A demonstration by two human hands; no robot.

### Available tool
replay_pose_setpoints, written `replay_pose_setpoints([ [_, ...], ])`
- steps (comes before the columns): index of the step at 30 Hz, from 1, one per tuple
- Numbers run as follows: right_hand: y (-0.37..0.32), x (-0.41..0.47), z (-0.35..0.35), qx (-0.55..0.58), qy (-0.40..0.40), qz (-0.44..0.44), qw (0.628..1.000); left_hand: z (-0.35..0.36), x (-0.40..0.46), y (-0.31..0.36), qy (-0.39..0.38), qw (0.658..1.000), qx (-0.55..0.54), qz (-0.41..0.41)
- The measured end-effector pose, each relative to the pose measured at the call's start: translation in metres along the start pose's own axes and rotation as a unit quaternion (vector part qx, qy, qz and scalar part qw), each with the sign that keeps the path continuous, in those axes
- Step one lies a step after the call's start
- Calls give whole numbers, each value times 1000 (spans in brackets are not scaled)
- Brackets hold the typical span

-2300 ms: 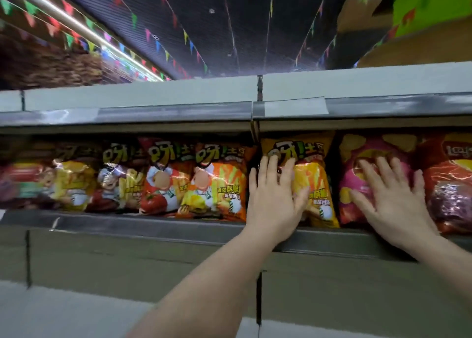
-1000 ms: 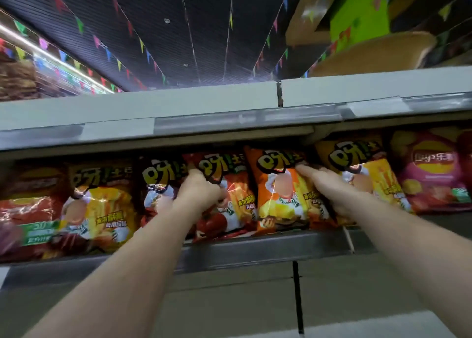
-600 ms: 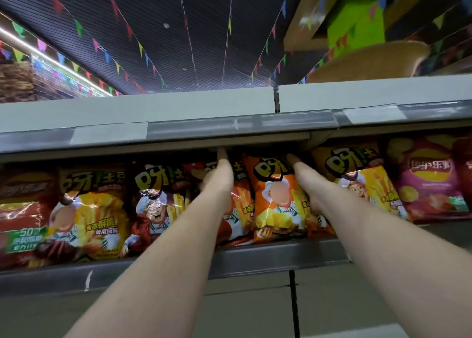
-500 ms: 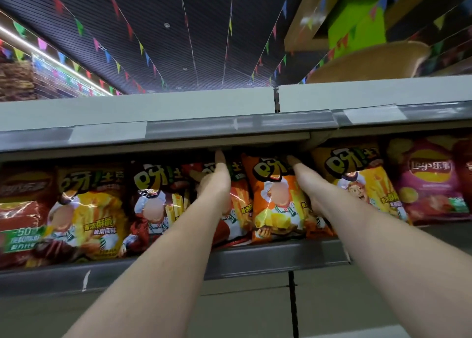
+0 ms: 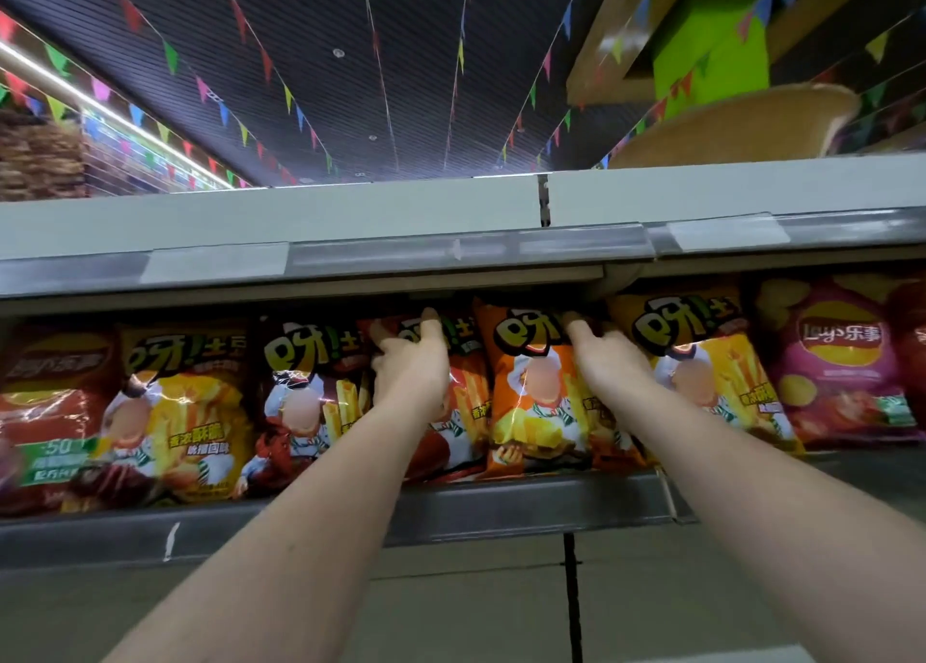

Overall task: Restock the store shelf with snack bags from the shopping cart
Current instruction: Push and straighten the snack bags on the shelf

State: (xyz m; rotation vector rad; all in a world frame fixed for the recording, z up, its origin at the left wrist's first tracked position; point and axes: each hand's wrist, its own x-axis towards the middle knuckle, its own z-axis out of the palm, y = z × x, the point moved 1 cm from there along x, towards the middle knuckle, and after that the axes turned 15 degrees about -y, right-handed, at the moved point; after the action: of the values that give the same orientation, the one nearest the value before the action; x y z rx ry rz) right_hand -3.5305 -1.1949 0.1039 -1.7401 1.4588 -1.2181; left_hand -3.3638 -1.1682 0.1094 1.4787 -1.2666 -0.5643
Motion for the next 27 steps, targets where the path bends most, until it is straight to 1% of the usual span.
replay_pose_setpoints([
  [2, -4, -19, 5, -87, 44, -97, 991, -2, -12, 1, 6, 1000, 11, 28],
  [4, -9, -35, 13, -162, 57, -198, 965, -7, -23, 1, 19, 997, 25, 68],
  [6, -18, -47, 24, -206, 34, -270, 940, -13, -33, -2, 33, 994, 40, 97],
  [9, -36, -59, 41, -217, -2, -334, 917, -23, -40, -7, 53, 990, 51, 121],
  [11, -44, -63, 51, -214, -29, -351, 911, -32, -44, -12, 75, 987, 63, 125],
  [14, -51, -65, 67, -189, -72, -351, 914, -51, -51, -24, 104, 985, 84, 111],
  [17, -54, -67, 83, -167, -112, -330, 922, -73, -62, -41, 127, 983, 109, 71],
  [20, -52, -71, 99, -168, -157, -319, 919, -94, -73, -59, 147, 982, 116, 18],
  [24, -51, -79, 116, -184, -183, -321, 911, -118, -83, -80, 170, 975, 136, -42],
  [27, -58, -81, 128, -196, -196, -323, 905, -134, -79, -87, 179, 973, 142, -44],
])
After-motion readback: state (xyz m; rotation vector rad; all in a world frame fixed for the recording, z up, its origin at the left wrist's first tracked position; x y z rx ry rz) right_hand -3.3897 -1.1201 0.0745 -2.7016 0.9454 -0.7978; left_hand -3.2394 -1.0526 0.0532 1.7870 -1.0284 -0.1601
